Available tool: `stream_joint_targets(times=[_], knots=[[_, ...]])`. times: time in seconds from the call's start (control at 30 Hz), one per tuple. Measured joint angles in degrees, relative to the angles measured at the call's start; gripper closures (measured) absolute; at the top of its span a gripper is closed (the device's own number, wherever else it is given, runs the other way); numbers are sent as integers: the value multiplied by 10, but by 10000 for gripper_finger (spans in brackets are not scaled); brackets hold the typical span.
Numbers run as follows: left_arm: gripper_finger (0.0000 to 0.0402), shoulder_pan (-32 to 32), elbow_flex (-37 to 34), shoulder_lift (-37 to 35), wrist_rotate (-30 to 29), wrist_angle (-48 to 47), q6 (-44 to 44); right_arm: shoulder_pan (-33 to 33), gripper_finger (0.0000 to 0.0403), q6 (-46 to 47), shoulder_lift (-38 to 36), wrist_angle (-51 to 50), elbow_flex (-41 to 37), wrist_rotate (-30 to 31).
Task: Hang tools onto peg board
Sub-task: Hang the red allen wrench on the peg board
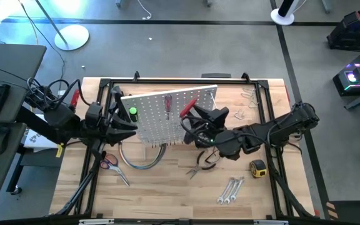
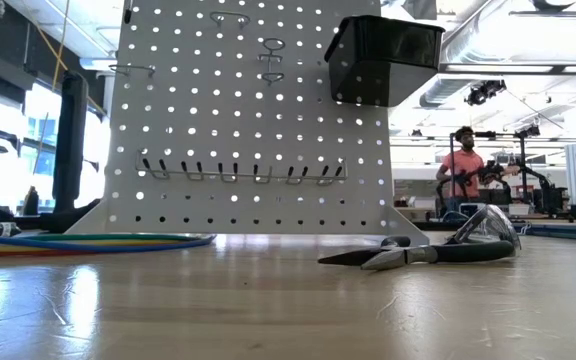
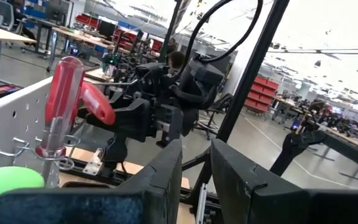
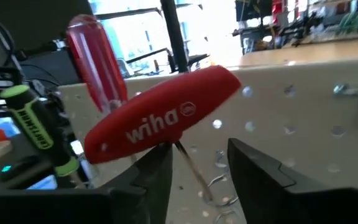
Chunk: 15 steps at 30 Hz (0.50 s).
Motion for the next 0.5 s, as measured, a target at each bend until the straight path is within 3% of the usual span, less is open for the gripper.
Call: stream_joint_targets(times=[0.5], knots=[[326,0,0,0,0,-7,-11,-17,237,146,0,-26,0,-13]])
